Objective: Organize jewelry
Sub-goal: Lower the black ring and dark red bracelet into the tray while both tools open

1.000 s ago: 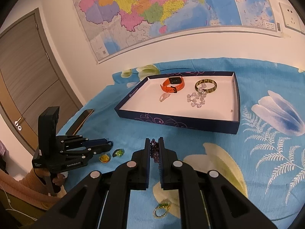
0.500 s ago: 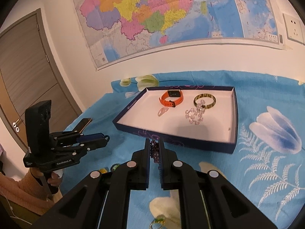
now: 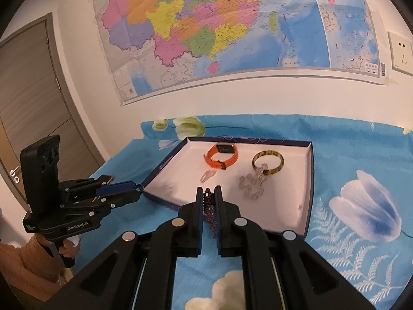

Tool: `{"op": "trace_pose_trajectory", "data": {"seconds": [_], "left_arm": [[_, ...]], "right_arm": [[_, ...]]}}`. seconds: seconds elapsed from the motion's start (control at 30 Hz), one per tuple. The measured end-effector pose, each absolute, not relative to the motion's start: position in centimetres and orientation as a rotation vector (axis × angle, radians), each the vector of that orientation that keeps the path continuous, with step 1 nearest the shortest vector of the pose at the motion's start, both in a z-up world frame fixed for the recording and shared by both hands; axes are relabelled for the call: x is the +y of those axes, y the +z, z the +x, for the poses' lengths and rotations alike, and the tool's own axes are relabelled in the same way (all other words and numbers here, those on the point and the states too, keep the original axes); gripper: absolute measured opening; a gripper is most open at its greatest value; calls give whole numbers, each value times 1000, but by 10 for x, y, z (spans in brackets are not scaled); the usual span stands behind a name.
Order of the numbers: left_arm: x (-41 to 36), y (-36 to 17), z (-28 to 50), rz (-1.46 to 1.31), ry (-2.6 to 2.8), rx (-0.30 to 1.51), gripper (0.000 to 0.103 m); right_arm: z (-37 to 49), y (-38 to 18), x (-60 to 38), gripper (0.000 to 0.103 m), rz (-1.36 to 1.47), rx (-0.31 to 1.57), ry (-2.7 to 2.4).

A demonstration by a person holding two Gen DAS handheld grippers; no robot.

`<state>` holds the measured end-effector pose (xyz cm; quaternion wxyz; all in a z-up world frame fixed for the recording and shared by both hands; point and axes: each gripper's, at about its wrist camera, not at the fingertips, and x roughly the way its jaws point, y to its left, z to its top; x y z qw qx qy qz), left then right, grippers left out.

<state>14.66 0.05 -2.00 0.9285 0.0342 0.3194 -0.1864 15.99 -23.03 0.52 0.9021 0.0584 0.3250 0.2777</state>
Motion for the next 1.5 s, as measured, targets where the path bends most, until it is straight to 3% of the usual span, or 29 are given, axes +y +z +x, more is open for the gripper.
{"op": "trace_pose_trajectory", "data": {"seconds": [1.5], "left_arm": [[-18,-57,242,30,-339,787,22]], "right_arm": [[249,-34,-226,7,135,789,500]]}}
